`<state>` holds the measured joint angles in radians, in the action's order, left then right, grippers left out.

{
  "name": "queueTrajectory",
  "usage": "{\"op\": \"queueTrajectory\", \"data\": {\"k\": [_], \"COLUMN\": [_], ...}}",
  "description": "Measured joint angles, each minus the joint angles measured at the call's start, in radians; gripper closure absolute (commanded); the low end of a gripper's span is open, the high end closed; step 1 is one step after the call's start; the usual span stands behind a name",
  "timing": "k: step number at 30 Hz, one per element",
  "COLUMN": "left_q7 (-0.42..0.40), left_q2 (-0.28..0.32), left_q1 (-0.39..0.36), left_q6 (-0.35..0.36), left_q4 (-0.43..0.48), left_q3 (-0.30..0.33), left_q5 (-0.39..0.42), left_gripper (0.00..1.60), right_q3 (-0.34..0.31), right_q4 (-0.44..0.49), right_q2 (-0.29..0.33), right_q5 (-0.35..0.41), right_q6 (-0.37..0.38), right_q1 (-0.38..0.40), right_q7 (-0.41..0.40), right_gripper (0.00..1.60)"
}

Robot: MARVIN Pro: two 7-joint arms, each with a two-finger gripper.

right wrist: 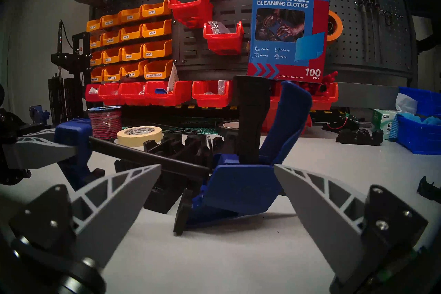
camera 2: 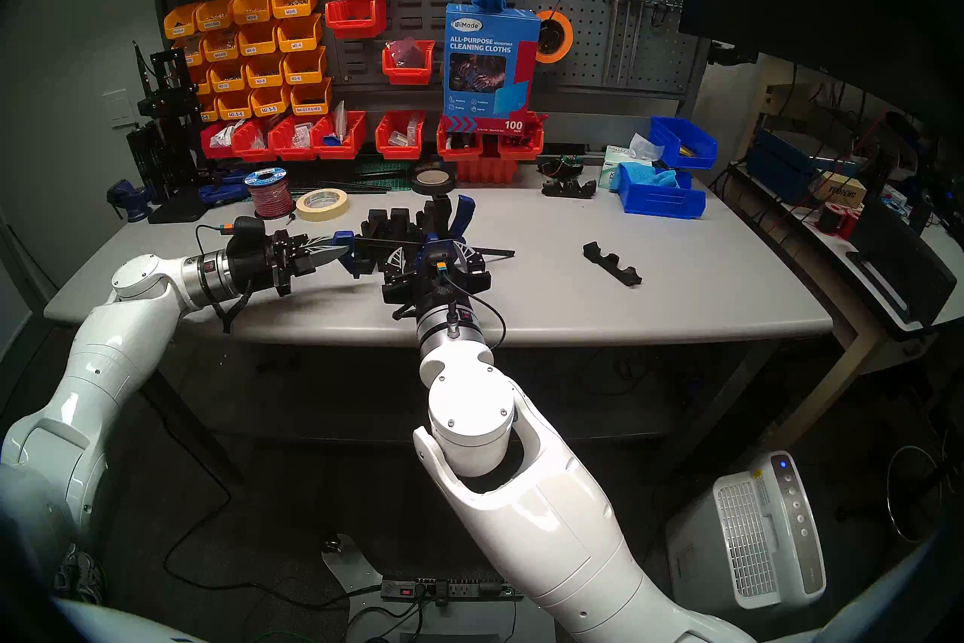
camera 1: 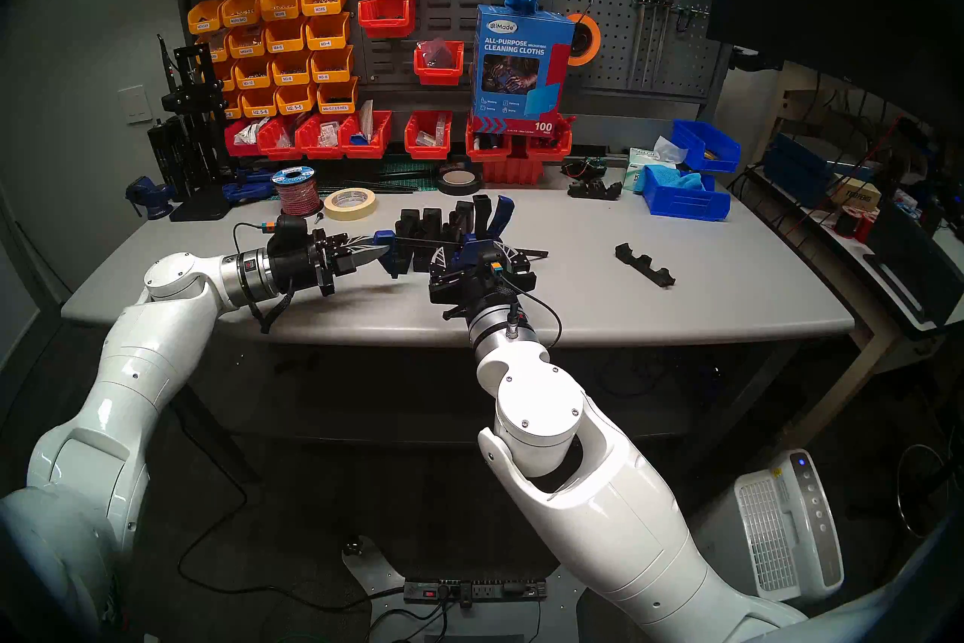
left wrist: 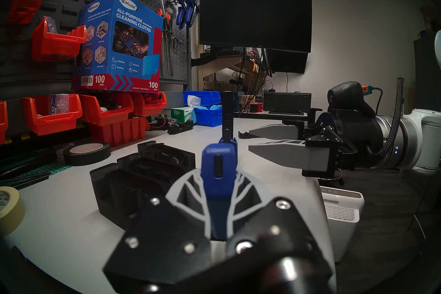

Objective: Clamp the two 3D printed pieces together with the clamp

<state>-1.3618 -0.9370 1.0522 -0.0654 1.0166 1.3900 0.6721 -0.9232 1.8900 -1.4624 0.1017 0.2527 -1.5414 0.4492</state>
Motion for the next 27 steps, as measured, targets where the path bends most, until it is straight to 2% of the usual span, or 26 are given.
{"op": "queueTrajectory", "data": {"k": [13,27], "left_q7": [0.000,0.000], "left_q2": [0.000,-0.001], "left_q1": [0.000,0.000], "left_q6": [0.000,0.000], "left_q4": [0.000,0.000], "left_q3": [0.001,0.001], "left_q5": [-0.001,-0.002], "left_gripper": [1.60,1.60], "right_q3": [-0.001,-0.036], "right_q4": [-0.009,-0.031], "right_q2": [-0.008,-0.013], "right_q5": [-0.004,-0.001], "right_q6": [-0.032,-0.071], "right_q1": [0.009,0.031], "right_q7": [0.030,0.036], "right_gripper": [0.00,0.00]}}
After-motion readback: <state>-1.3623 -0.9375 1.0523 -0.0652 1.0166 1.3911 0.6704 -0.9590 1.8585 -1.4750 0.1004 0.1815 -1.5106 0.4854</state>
